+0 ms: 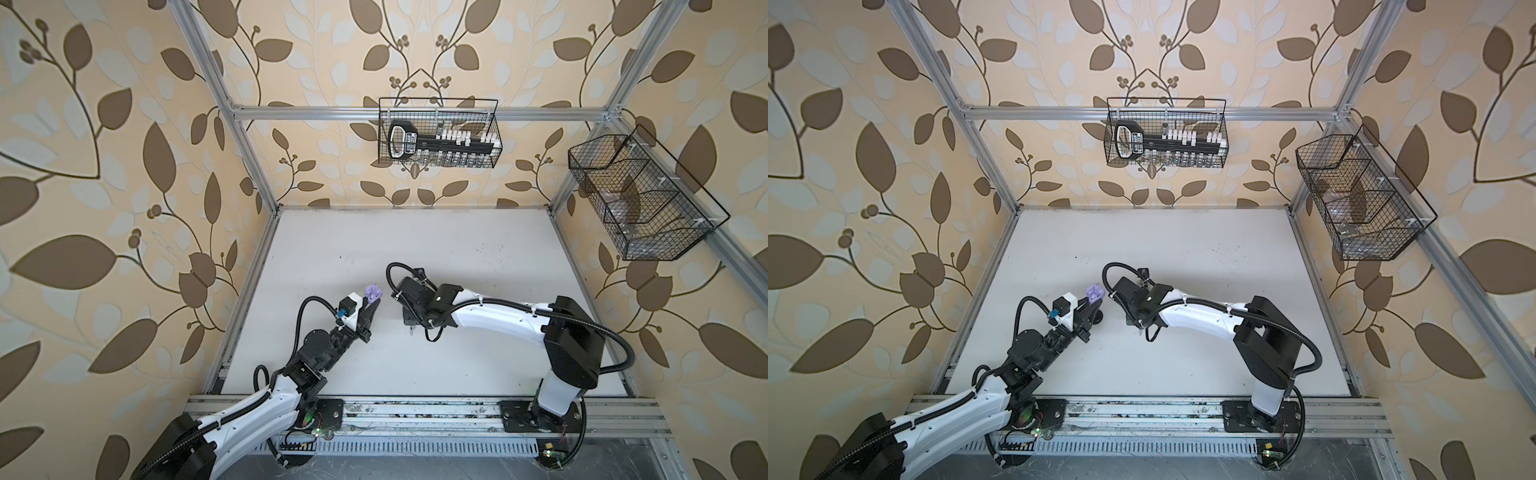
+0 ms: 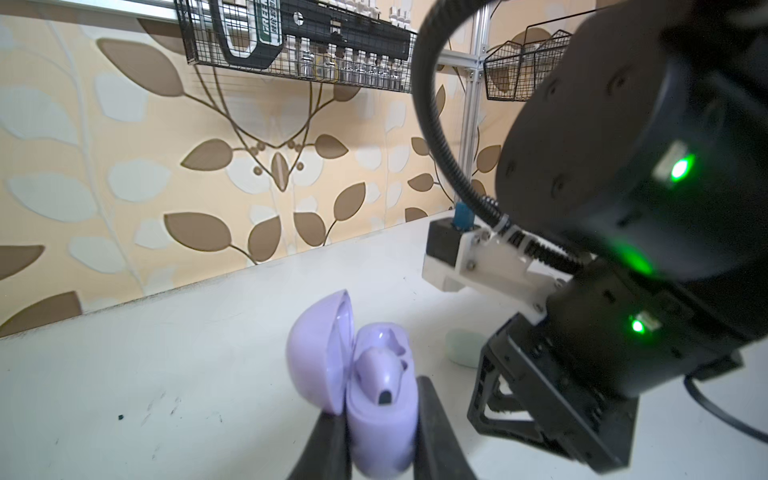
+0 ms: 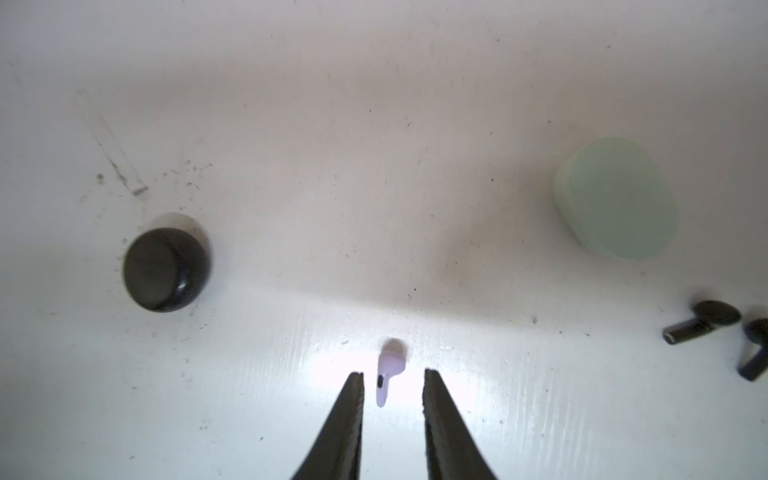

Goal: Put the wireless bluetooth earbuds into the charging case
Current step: 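Close the right gripper on the second lavender earbud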

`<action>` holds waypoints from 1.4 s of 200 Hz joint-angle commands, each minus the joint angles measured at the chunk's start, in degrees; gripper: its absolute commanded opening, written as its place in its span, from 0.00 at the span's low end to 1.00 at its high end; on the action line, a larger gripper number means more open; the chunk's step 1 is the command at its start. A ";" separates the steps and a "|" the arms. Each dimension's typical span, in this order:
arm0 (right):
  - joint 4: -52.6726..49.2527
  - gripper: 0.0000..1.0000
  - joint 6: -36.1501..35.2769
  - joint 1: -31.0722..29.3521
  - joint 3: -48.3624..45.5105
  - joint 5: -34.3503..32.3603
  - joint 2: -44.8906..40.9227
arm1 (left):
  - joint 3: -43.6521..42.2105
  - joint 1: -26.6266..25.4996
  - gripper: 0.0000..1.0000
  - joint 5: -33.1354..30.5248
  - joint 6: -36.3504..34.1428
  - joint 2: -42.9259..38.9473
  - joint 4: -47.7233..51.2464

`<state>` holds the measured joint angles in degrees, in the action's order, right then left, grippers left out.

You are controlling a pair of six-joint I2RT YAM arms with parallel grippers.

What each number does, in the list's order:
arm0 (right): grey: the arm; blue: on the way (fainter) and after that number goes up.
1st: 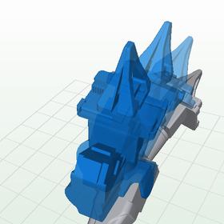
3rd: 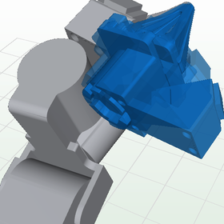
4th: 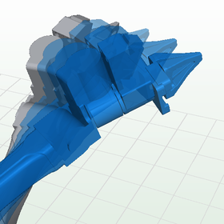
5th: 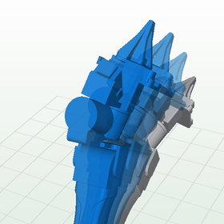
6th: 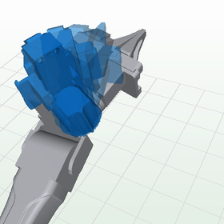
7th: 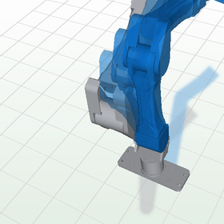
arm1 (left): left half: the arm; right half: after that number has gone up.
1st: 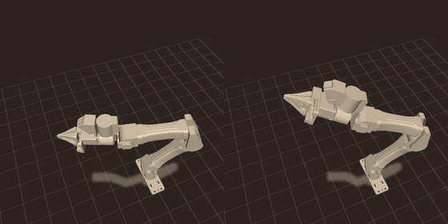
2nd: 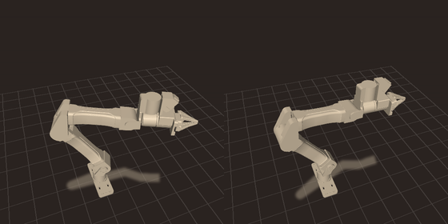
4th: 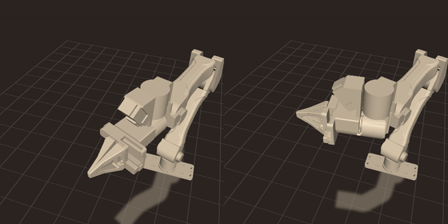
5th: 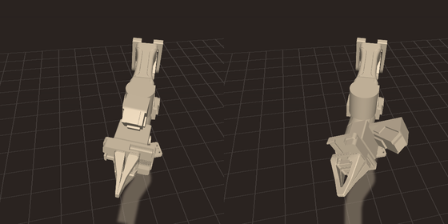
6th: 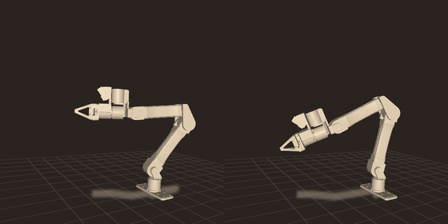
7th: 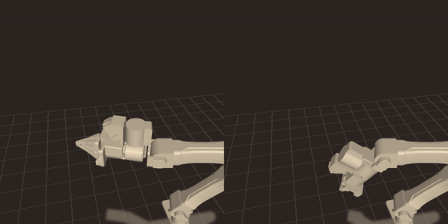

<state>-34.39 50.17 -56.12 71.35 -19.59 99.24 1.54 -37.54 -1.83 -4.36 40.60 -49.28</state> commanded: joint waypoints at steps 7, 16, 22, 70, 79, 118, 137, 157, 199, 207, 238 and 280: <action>-1.37 0.35 -0.07 -1.16 -1.65 -2.37 -0.62 | 2.37 -0.43 0.00 1.54 -0.72 -0.17 -4.23; -1.44 0.36 0.01 -1.70 -1.38 -1.88 0.47 | 2.24 -0.50 0.00 -0.15 -0.12 -0.17 -4.24; -1.60 0.35 -0.07 -1.81 -1.05 -1.27 1.48 | 2.09 -0.43 0.00 -1.65 0.36 -0.17 -4.13; -1.53 0.37 -0.23 -2.07 -0.49 0.62 9.00 | 1.18 -0.43 0.00 -9.89 1.63 -1.40 -2.85; -1.33 0.37 -0.46 -2.07 -0.48 1.19 10.19 | 1.42 -0.43 0.00 -9.71 1.43 -1.89 -2.05; -1.35 0.38 -1.39 -2.32 2.45 2.38 14.19 | 1.62 -0.43 0.00 -8.85 1.22 -2.28 -1.52; -1.33 0.38 -1.40 -2.28 2.57 2.34 14.90 | 1.68 -0.43 0.00 -8.30 1.06 -2.37 -1.51; -1.30 0.37 -1.37 -2.30 2.52 2.09 15.03 | 1.71 -0.43 0.00 -7.90 0.93 -2.37 -1.42; -1.83 0.31 -0.78 -2.33 2.22 1.37 14.70 | 1.82 -0.43 0.00 -7.62 0.84 -2.28 -1.52; -1.76 0.30 -0.70 -2.31 2.08 1.33 14.65 | 1.80 -0.45 0.00 -7.56 0.81 -2.19 -1.52; -1.82 0.28 -0.57 -2.26 1.80 1.29 14.72 | 1.84 -0.43 0.00 -7.50 0.84 -1.93 -1.79; -1.64 0.27 -0.05 -2.28 1.03 0.97 14.43 | 1.81 -0.43 0.00 -7.56 0.87 -1.76 -1.74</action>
<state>-34.13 48.95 -58.13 73.10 -17.61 112.25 1.63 -37.54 -9.45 -3.38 38.96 -48.99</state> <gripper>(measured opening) 0.275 0.223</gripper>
